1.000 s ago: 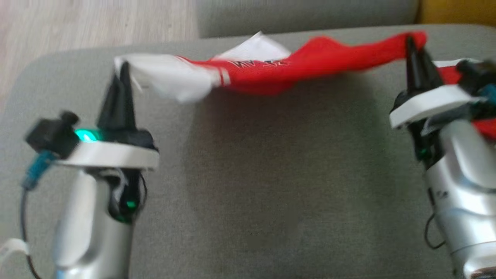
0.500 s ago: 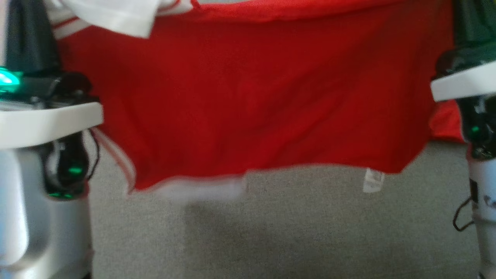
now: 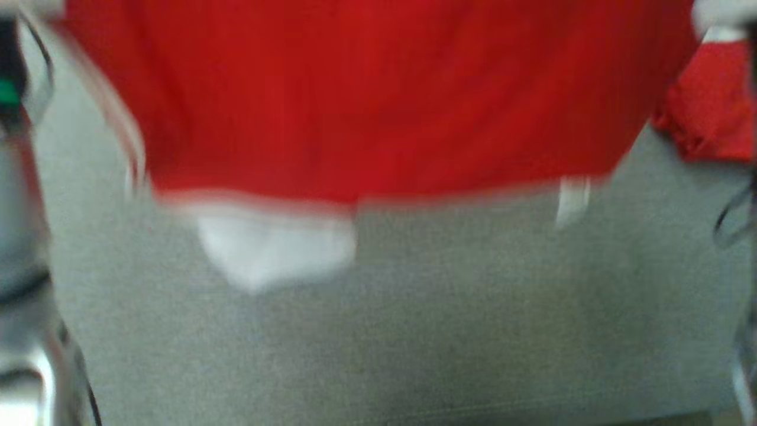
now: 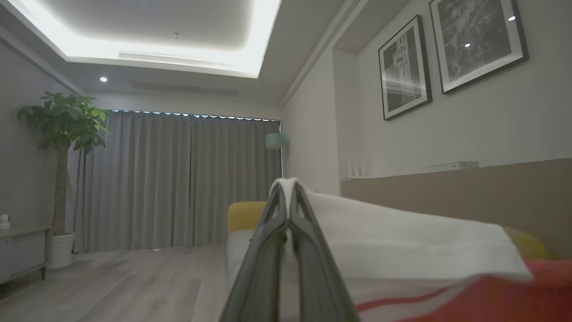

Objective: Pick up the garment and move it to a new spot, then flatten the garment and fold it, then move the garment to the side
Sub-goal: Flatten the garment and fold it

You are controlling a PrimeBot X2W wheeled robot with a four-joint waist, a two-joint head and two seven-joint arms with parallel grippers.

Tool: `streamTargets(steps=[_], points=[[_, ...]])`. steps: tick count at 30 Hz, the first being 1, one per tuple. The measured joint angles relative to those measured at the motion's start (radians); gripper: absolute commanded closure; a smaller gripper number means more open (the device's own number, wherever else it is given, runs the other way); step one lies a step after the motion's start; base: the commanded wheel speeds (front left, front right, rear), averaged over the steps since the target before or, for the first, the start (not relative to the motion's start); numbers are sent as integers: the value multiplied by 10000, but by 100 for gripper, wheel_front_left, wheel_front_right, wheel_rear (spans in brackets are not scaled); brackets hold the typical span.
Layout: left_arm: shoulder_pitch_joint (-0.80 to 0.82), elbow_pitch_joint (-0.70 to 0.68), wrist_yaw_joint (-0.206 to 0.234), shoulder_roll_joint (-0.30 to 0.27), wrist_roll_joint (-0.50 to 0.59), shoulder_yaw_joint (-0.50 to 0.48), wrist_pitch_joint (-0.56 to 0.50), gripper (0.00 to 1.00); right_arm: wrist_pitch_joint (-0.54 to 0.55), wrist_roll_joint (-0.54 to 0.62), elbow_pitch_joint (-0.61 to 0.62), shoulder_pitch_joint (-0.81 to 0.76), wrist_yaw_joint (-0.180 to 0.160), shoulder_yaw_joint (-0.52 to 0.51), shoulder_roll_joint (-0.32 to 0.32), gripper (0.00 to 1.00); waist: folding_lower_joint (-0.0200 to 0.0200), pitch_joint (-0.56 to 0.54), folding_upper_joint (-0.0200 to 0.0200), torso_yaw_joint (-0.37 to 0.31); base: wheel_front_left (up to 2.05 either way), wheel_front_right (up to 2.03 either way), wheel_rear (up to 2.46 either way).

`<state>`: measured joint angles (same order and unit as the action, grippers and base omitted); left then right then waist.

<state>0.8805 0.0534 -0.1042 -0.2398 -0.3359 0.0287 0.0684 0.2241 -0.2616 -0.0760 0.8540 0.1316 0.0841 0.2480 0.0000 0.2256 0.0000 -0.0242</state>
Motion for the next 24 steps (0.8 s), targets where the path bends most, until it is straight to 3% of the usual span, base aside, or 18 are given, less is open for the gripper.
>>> streamTargets(steps=[7,12,18,24], points=[[4156,3674,-163,-295,351,408,1223,100,-2117,1104,-3676,4473,0,1333,736,100,4,1679,0,139,0,0,0],[5664,5488,-194,-288,606,767,1726,100,-3411,1400,-6040,6073,0,1691,671,100,4,2327,-1,515,0,0,0],[5336,6544,-207,-150,596,1262,1883,100,-4378,1486,-8289,5926,0,1822,194,100,2,2513,0,958,0,0,0],[3035,6015,-278,31,280,2094,1883,100,-4667,1287,-9430,4380,0,2121,144,100,0,2282,-1,1045,0,0,0]])
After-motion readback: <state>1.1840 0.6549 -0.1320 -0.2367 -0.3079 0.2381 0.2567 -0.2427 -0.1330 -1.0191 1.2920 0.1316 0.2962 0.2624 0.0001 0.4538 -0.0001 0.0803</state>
